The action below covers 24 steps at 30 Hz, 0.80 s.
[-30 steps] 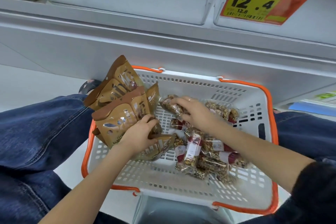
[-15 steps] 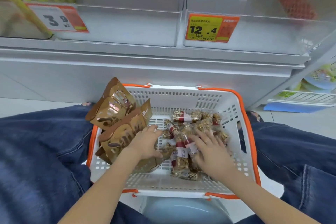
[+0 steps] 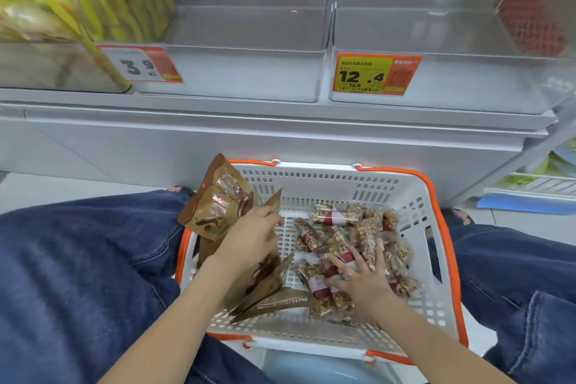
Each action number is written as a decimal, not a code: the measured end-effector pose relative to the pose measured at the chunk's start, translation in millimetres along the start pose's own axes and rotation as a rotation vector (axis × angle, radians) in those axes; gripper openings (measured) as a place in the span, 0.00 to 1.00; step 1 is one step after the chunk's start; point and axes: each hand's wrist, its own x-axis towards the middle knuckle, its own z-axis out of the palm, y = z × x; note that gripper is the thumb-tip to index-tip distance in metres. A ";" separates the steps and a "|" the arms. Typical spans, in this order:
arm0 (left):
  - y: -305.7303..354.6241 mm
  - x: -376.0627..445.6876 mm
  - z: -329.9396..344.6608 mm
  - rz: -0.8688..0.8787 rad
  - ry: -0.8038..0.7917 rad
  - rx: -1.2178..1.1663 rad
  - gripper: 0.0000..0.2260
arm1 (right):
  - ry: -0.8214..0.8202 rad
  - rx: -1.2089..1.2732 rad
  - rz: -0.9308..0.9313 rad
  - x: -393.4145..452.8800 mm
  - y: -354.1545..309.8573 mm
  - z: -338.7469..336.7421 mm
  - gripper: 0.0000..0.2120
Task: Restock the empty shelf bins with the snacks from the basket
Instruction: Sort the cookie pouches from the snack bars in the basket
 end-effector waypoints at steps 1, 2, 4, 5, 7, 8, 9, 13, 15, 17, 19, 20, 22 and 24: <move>-4.1 -2.3 -5.9 -0.012 0.074 -0.022 0.13 | 0.021 0.104 -0.029 -4.9 2.0 -4.4 0.37; -7.9 -5.4 -11.9 -0.030 0.160 -0.047 0.12 | 0.087 0.230 -0.041 -9.9 6.1 -7.9 0.35; -17.1 -12.3 -20.7 -0.098 0.361 -0.059 0.12 | 0.307 0.433 0.022 -21.6 19.0 -18.6 0.33; -21.8 -16.6 -22.8 -0.156 0.467 -0.054 0.13 | 0.426 0.490 0.088 -24.7 26.4 -23.6 0.33; -30.0 -27.2 -23.1 -0.333 0.644 -0.079 0.15 | 0.574 0.539 0.241 -27.6 37.9 -30.3 0.32; -34.4 -32.7 -21.0 -0.437 0.693 -0.109 0.17 | 0.607 0.542 0.315 -27.9 42.5 -30.2 0.32; -40.5 -37.7 -16.9 -0.548 0.699 -0.145 0.19 | 0.617 0.546 0.379 -27.9 47.7 -26.4 0.32; -75.0 -47.4 12.1 -0.847 0.371 -0.245 0.22 | 0.417 0.491 0.485 -27.5 67.5 13.1 0.31; -87.2 -47.2 18.2 -0.869 0.261 -0.326 0.18 | 0.356 0.423 0.468 -25.1 69.9 25.7 0.29; -96.5 -45.8 18.9 -0.865 0.242 -0.345 0.17 | 0.370 0.431 0.452 -22.2 72.8 27.5 0.30; -103.4 -42.6 17.7 -0.834 0.256 -0.341 0.18 | 0.386 0.436 0.434 -18.9 77.5 26.4 0.30; -103.8 -41.5 16.5 -0.822 0.263 -0.327 0.17 | 0.394 0.433 0.429 -16.8 80.1 26.8 0.30; -107.7 -38.8 17.9 -0.809 0.280 -0.306 0.13 | 0.407 0.436 0.434 -13.1 83.6 25.7 0.30; -108.8 -37.7 16.8 -0.815 0.271 -0.312 0.12 | 0.392 0.442 0.439 -9.0 85.7 25.2 0.33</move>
